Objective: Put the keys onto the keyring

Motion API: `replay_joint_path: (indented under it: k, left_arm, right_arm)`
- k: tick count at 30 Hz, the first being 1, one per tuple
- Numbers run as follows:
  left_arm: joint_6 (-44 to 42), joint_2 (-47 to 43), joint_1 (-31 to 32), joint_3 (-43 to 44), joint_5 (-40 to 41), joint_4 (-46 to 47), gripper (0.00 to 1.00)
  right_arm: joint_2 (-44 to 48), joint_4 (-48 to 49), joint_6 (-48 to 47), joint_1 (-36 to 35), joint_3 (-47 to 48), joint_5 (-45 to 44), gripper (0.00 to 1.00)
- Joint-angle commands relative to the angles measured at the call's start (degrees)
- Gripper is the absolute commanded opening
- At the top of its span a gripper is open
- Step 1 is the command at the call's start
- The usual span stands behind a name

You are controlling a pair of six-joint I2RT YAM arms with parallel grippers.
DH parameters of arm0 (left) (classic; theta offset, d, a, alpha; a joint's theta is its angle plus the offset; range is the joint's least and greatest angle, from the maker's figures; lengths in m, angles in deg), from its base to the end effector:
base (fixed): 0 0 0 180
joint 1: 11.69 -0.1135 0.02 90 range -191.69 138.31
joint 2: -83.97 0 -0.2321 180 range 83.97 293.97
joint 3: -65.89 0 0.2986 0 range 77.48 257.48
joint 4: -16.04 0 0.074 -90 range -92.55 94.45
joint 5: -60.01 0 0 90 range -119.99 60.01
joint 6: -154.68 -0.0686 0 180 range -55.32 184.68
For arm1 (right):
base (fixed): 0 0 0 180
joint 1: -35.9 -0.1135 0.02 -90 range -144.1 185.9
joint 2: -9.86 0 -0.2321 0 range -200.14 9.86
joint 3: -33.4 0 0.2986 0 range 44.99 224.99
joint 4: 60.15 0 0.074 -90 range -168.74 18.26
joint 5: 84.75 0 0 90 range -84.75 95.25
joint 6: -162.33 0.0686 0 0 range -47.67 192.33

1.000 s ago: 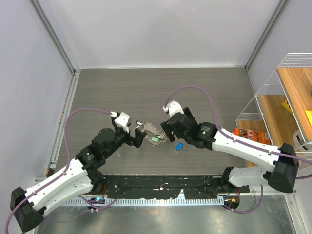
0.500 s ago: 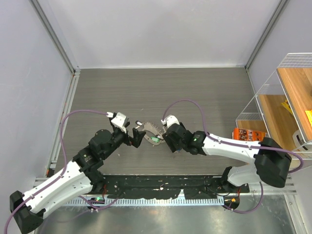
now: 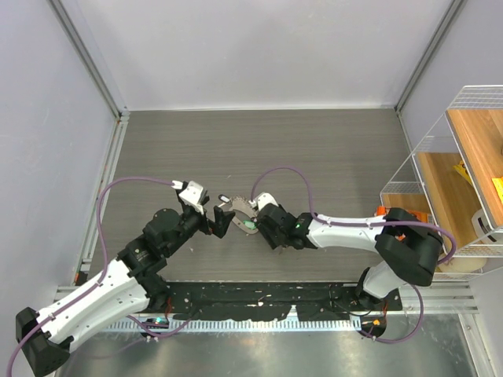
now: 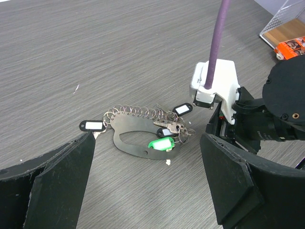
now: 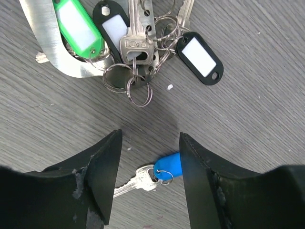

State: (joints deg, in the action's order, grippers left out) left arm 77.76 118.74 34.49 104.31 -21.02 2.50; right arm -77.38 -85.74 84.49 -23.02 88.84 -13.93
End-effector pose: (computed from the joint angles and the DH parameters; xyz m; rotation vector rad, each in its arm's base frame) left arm 0.1926 -0.1852 0.2405 0.3941 1.7381 -0.6179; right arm 0.1935 0.2773 0.0711 -0.8750 2.3340 0.0810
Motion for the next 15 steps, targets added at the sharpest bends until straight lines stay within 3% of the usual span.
replay_joint_path:
  k: [1, 8, 15]
  left_arm:
    - [-0.1, 0.0, 0.1, 0.1, 0.1, 3.0, 1.0]
    - [-0.3, -0.5, 0.1, -0.1, 0.5, 2.6, 1.0]
    - [-0.2, -0.5, 0.1, -0.1, 0.4, 2.7, 0.99]
  right_arm:
    - [-1.3, 2.5, -0.8, -0.3, 4.0, -0.6, 0.56]
    - [-4.1, 2.5, -1.5, -0.4, 6.1, -0.9, 0.55]
    - [-5.7, 2.7, -1.7, -0.3, 6.5, -1.7, 0.48]
